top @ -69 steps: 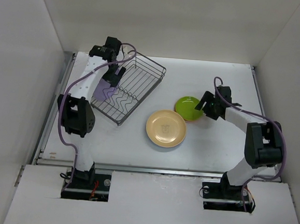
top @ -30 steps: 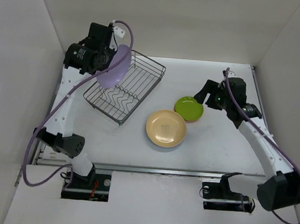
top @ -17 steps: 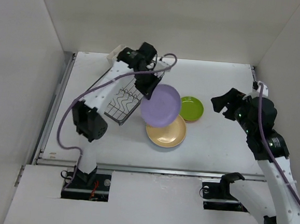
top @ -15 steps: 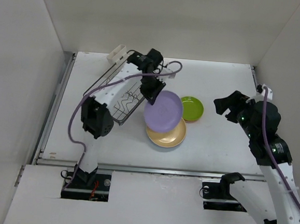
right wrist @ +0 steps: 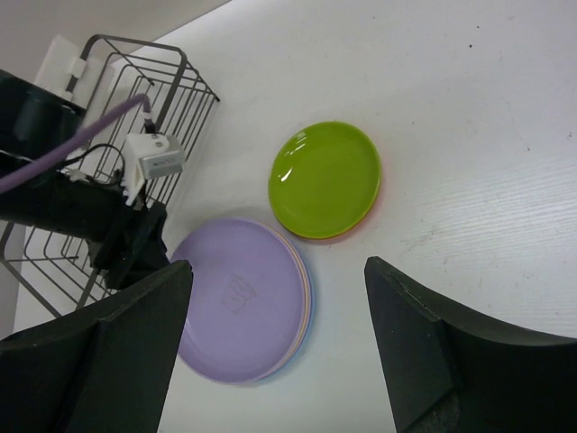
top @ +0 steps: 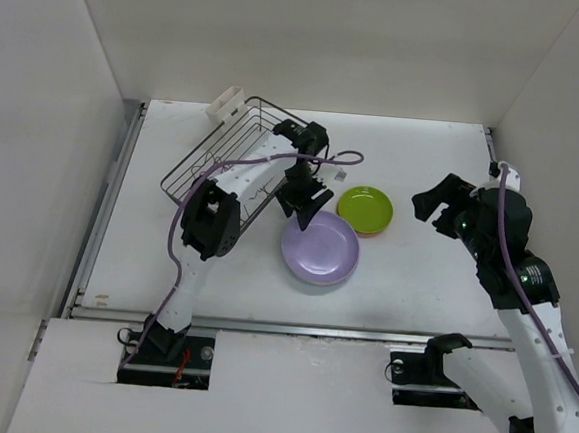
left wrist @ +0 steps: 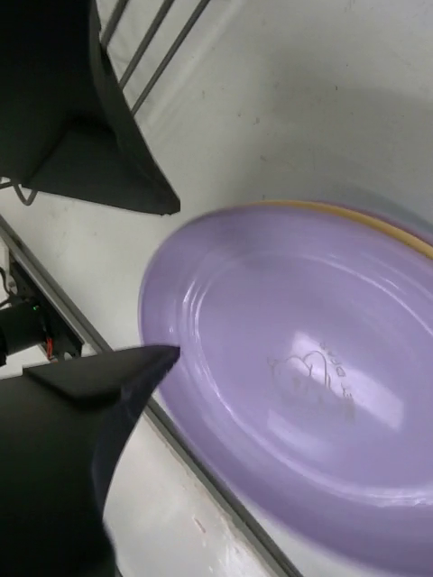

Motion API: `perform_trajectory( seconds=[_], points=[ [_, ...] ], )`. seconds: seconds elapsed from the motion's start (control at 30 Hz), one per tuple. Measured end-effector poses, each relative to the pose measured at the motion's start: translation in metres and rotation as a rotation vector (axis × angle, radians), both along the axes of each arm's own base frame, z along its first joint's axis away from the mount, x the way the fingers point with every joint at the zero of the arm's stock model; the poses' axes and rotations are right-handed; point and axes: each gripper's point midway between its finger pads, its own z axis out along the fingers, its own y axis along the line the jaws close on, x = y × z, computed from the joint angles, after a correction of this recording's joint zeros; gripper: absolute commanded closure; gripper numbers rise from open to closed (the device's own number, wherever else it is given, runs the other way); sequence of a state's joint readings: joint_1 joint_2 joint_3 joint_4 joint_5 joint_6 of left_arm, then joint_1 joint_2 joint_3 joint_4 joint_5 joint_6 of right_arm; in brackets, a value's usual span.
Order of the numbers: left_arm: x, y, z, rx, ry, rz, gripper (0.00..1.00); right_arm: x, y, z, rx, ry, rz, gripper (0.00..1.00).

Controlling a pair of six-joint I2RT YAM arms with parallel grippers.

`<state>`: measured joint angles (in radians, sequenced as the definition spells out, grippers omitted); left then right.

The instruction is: Unload the plates from the dish rack

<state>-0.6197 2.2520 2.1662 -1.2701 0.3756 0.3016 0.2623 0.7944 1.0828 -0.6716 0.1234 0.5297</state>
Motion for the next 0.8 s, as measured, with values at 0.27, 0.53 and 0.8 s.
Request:
perform_trajectory(
  seconds=[0.27,0.53,0.8],
  points=[
    [0.0,0.009,-0.03,0.138,-0.009,-0.04,0.31,-0.002,-0.001,0.003,0.001,-0.01,0.001,0.17],
    [0.012,0.016,0.011,0.165,-0.187,-0.024,0.22,-0.004,-0.001,0.018,0.009,-0.038,0.002,0.16],
    [0.021,0.081,0.169,-0.036,-0.573,0.284,0.04,-0.047,-0.007,0.047,0.024,-0.056,0.029,0.0]
  ],
)
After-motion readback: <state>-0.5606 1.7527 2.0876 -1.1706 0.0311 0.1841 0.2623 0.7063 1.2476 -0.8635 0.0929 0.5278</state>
